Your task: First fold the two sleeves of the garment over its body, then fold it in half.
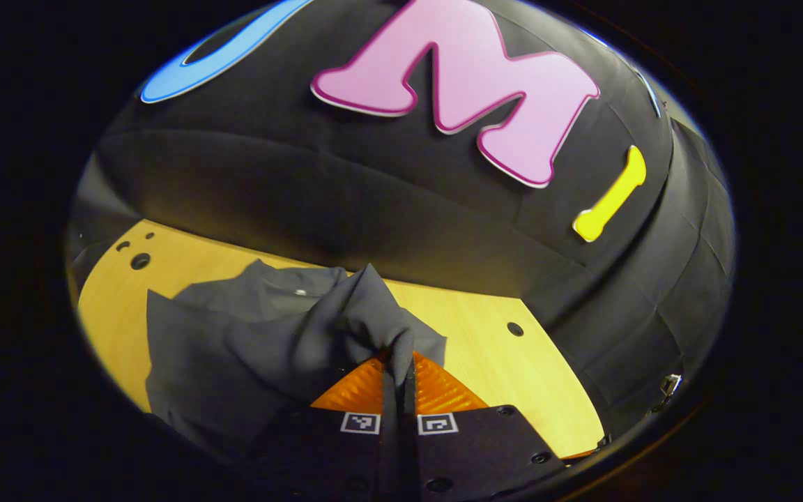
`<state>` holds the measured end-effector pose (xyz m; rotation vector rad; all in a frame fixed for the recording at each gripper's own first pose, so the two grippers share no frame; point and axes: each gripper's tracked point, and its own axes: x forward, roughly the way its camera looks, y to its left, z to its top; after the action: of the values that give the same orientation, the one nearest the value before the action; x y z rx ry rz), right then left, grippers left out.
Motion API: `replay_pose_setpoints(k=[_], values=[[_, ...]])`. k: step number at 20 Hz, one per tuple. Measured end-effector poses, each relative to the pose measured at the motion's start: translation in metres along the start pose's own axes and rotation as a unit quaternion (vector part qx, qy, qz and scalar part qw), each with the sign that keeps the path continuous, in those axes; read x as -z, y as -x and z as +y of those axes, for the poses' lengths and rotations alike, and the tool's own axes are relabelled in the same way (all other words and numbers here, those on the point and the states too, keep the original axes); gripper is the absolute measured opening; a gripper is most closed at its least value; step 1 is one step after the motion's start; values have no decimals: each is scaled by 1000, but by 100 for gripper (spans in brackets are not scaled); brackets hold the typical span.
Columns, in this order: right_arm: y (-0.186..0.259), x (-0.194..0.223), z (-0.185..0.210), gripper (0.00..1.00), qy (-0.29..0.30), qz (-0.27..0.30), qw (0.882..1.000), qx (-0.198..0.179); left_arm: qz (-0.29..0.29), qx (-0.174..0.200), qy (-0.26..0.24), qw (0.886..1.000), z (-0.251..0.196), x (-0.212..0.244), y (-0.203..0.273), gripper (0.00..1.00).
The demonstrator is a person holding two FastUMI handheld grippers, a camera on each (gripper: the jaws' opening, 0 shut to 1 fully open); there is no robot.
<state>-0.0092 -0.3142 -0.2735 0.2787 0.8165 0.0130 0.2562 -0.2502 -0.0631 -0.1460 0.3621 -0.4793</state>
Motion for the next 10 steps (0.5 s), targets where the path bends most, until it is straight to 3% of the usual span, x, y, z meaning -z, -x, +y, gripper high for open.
replay_pose_setpoints(k=[2, 5, 8, 9, 10], values=[[-5, 1, -6, 99, -4, 7, 1000, 0, 13, 4, -15, 1000, -14, 12, -17, 5], [-12, 2, -7, 99, -3, 17, 1000, -7, 33, -19, -32, 999, -21, 28, -36, 5], [-12, 3, -4, 99, 0, 22, 1000, -17, 53, -23, -28, 998, -27, 44, -45, 12], [-14, 3, -3, 99, 2, 24, 1000, -19, 57, -24, -25, 998, -28, 47, -45, 10], [-16, 4, -1, 99, 5, 25, 999, -20, 59, -23, -23, 998, -28, 49, -44, 20]])
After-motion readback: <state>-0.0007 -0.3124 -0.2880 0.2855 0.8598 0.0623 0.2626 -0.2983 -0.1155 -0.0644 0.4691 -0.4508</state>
